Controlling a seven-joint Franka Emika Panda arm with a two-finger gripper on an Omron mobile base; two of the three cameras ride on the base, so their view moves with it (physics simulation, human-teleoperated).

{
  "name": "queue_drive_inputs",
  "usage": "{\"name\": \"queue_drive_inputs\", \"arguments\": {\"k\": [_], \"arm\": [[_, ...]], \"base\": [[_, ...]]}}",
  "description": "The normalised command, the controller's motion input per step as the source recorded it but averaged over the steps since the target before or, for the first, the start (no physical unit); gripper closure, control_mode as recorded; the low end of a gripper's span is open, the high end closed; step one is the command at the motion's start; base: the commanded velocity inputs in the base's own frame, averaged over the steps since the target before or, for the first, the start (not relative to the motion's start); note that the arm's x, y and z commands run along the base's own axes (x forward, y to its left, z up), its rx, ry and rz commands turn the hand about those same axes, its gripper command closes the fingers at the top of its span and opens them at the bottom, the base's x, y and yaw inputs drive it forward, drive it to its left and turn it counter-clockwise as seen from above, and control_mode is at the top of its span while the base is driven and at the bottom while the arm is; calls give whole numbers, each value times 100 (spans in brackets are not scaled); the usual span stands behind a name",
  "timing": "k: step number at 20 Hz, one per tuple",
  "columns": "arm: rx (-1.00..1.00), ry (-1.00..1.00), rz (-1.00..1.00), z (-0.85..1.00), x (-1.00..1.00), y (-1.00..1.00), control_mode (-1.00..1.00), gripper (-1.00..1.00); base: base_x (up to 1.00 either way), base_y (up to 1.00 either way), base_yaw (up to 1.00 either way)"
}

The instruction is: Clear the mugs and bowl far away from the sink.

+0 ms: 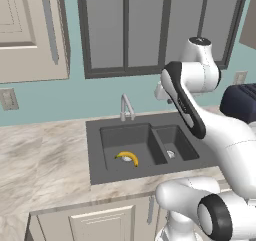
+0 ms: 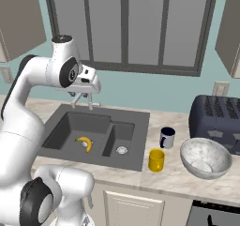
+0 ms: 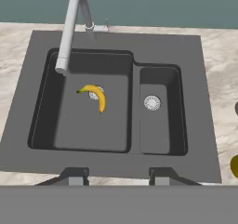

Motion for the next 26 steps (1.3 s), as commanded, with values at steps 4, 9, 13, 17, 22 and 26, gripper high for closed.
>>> {"name": "queue_drive_inputs", "arguments": {"k": [4, 9, 13, 17, 22, 26], "arm": [[0, -2, 0, 0, -31, 0, -100, -100], [-4, -5, 0, -1, -82, 0, -100, -100], [-4, 0, 3, -1, -80, -3, -100, -100], [-1, 0, 5, 0, -64, -17, -100, -100], [0, 0, 0, 0, -45, -36, -100, -100], [0, 0, 0, 0, -30, -50, -100, -100]], "base": [[0, 0, 0], [0, 0, 0], [0, 0, 0], [0, 0, 0], [0, 0, 0], [0, 0, 0]]}}
